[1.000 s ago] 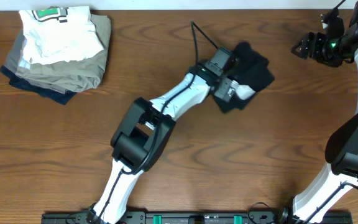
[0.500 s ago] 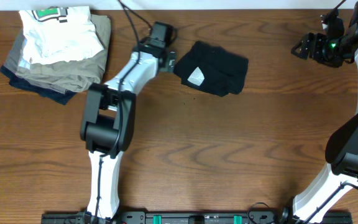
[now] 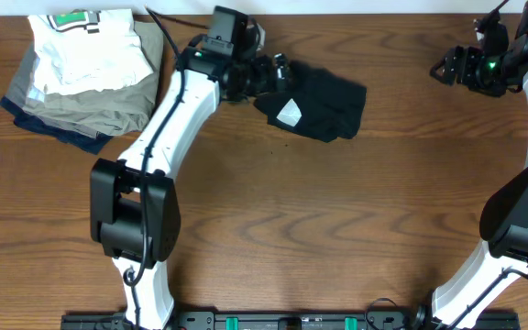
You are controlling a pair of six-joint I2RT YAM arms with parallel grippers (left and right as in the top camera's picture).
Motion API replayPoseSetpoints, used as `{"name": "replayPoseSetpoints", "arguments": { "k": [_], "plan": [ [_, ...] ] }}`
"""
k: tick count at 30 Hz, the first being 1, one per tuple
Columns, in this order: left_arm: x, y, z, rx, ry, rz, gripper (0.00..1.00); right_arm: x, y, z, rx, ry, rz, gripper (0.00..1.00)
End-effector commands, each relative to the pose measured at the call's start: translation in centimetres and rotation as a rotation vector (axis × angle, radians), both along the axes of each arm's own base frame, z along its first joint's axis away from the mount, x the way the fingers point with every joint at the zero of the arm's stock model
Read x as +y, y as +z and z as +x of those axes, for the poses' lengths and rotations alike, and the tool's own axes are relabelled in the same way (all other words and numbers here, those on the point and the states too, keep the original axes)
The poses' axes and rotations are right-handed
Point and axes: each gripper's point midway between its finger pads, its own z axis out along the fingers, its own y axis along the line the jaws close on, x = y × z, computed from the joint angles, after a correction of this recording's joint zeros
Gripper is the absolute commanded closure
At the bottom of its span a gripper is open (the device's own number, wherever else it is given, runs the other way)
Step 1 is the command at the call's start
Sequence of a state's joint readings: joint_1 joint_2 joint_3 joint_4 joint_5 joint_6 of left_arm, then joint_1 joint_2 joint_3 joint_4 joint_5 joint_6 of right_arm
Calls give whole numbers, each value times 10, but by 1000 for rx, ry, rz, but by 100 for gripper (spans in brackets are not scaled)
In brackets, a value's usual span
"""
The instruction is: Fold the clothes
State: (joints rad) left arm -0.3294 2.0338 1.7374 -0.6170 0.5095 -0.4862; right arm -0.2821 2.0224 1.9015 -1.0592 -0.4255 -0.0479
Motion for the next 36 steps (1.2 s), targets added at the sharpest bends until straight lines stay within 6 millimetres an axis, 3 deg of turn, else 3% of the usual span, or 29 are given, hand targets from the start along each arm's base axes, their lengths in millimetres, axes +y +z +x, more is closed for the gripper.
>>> {"name": "replayPoseSetpoints", "arguments": {
  "k": [1, 9, 14, 22, 28, 36],
  "plan": [
    [-15, -31, -19, 236, 114, -93, 2, -3, 0, 0, -5, 4, -11, 18],
    [0, -71, -27, 333, 409, 54, 2, -4, 0, 0, -4, 3, -13, 18],
    [-2, -81, -28, 333, 528, 86, 2, -4, 0, 0, -4, 3, -12, 18],
    [-16, -102, -24, 286, 639, 42, 0, -4, 0, -1, -2, 3, -12, 18],
    [-16, -112, -25, 285, 657, 46, 5, -3, 0, -1, 0, 4, -11, 18],
    [-30, -143, -24, 300, 655, 45, 8, -3, -1, -2, 4, 4, -10, 19]
  ]
}}
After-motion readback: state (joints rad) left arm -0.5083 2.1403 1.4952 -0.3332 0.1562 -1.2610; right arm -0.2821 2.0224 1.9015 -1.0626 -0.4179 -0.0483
